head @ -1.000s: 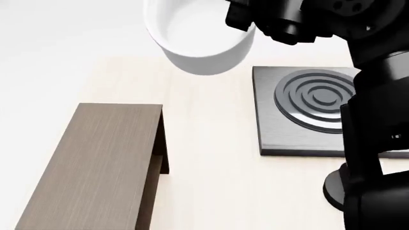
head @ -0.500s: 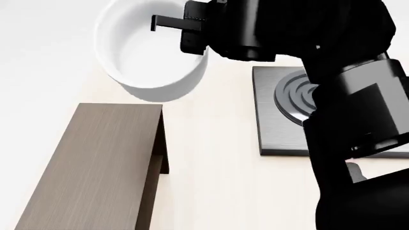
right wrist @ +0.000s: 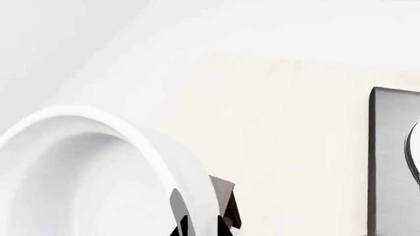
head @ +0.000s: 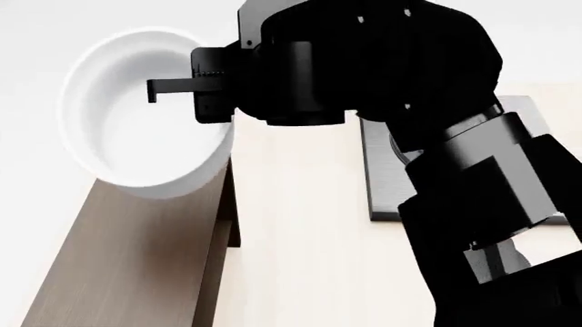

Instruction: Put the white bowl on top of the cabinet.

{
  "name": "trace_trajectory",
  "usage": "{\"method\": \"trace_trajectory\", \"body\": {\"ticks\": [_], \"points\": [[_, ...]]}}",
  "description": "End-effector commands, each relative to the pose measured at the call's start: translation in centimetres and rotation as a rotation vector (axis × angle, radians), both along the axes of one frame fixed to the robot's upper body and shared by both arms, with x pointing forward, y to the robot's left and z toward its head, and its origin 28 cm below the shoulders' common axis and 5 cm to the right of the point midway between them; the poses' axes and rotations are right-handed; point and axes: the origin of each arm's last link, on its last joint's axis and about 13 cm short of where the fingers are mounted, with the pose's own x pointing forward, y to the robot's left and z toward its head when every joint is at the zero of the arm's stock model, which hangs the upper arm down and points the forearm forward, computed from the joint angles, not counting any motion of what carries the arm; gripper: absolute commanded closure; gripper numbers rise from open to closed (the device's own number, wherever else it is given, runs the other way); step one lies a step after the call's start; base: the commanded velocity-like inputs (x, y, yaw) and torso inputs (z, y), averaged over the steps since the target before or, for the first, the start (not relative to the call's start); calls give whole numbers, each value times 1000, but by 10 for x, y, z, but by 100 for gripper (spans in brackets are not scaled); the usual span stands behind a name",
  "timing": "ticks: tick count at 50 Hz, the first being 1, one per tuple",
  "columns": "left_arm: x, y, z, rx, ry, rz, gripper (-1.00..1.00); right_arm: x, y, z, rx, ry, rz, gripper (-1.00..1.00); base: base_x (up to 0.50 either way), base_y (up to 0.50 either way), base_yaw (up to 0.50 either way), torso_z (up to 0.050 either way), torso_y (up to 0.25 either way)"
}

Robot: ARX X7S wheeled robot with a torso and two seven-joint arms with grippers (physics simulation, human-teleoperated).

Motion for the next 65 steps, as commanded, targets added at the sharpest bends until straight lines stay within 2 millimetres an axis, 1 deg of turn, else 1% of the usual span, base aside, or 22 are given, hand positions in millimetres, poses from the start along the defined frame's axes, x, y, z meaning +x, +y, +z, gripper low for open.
{"method": "trace_trajectory", "body": {"ticks": [1,9,15,19,24,28,41,45,54,65], "points": [[0,0,0,0,0,0,-100,-13,8,8,42,-37,77,100,0,0,0,0,0],[0,0,0,0,-2,2,-100,-23,14,7,44,-41,119,100,0,0,0,0,1],[0,0,0,-1,-3,2,-100,-24,16,-3,52,-18,124,100,0,0,0,0,0],[0,0,0,-2,-4,2,-100,-25,16,-3,54,-17,124,100,0,0,0,0,3],[0,0,0,-2,-1,1,-100,-33,17,-5,63,-20,149,100,0,0,0,0,0],[0,0,-1,-2,-1,2,-100,-31,16,-8,59,-14,140,100,0,0,0,3,0],[0,0,0,-1,-2,2,-100,-37,17,-11,57,-9,156,100,0,0,0,0,1],[0,0,0,-1,-1,1,-100,-38,18,-17,59,2,159,100,0,0,0,0,0],[0,1,0,0,-1,2,-100,-44,16,-19,56,5,166,100,0,0,0,1,1],[0,0,0,0,0,1,-100,-48,14,-20,56,7,160,100,0,0,0,0,1]]}}
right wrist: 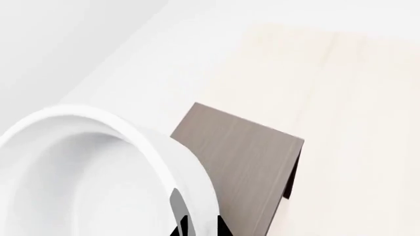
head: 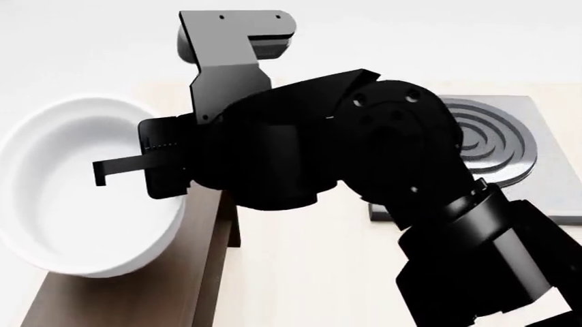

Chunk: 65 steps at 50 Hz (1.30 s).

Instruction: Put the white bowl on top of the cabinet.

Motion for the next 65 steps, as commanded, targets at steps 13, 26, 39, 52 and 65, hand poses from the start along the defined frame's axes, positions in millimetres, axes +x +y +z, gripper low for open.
{"method": "trace_trajectory", "body": {"ticks": [13,26,39,52,65], "points": [[0,0,0,1,2,-2,-100,-1,-8,3,25,-18,-23,100,0,0,0,1,1],[1,0,1,3,3,-2,-100,3,-7,-1,19,-10,-34,100,0,0,0,0,1],[1,-1,1,4,3,-2,-100,4,-7,-10,18,11,-33,100,0,0,0,1,1],[0,-1,1,5,5,-2,-100,5,-7,-14,15,22,-40,100,0,0,0,0,0],[0,-1,1,5,5,-2,-100,6,-8,-14,-6,19,-48,-100,0,0,0,0,0]]}}
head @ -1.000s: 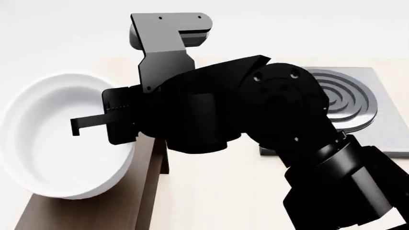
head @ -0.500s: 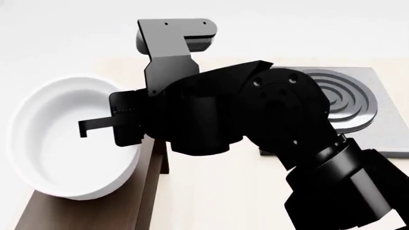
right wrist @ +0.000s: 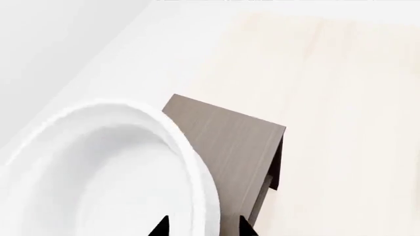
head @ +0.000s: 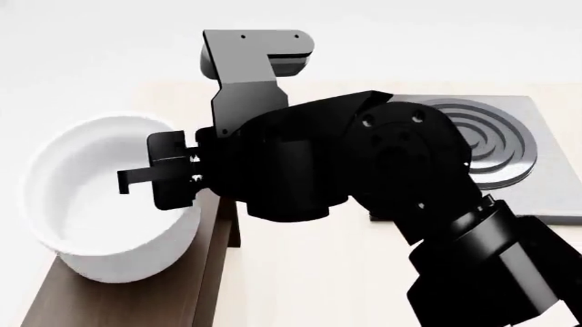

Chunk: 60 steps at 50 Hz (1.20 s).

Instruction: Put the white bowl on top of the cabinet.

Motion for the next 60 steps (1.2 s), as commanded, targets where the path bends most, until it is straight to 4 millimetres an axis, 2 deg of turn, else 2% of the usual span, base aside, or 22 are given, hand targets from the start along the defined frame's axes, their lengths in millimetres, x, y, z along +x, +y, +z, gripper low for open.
{"method": "trace_trajectory", "body": {"ticks": [1,17,35,50,60], "points": [[0,0,0,0,0,0,-100,1,0,1,-3,-5,-6,-100,0,0,0,0,0],[0,0,0,-2,0,0,-100,4,1,4,-18,-9,-22,-100,0,0,0,0,0],[0,0,0,-2,-2,-2,-100,-3,-11,25,3,-78,-48,-100,0,0,0,0,0],[0,0,0,-1,-2,-2,-100,-9,-32,40,14,-135,-127,-100,0,0,0,0,0],[1,0,0,0,0,-4,-100,-21,-47,52,14,-183,-176,-100,0,0,0,0,0]]}}
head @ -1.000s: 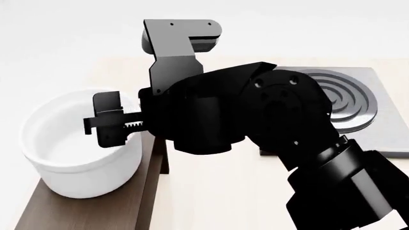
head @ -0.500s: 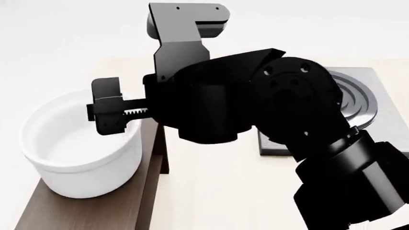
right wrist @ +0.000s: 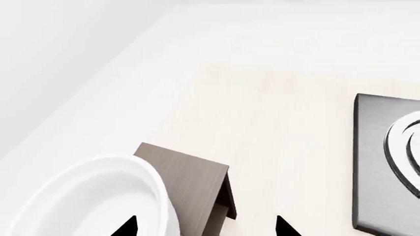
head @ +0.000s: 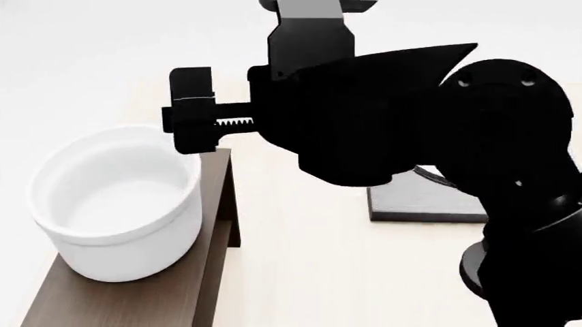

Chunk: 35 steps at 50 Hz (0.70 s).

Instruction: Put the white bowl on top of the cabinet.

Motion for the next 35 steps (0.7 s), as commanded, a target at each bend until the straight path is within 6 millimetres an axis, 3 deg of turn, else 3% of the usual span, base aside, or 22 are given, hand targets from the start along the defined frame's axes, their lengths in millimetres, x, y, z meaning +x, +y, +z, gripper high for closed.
{"method": "trace_trajectory", "body": {"ticks": [1,35], "points": [[0,0,0,1,1,-1,-100,-11,-16,13,3,-52,-55,-100,0,0,0,0,0],[1,0,0,0,0,-3,-100,-60,-45,61,62,-243,-144,-100,0,0,0,0,0]]}}
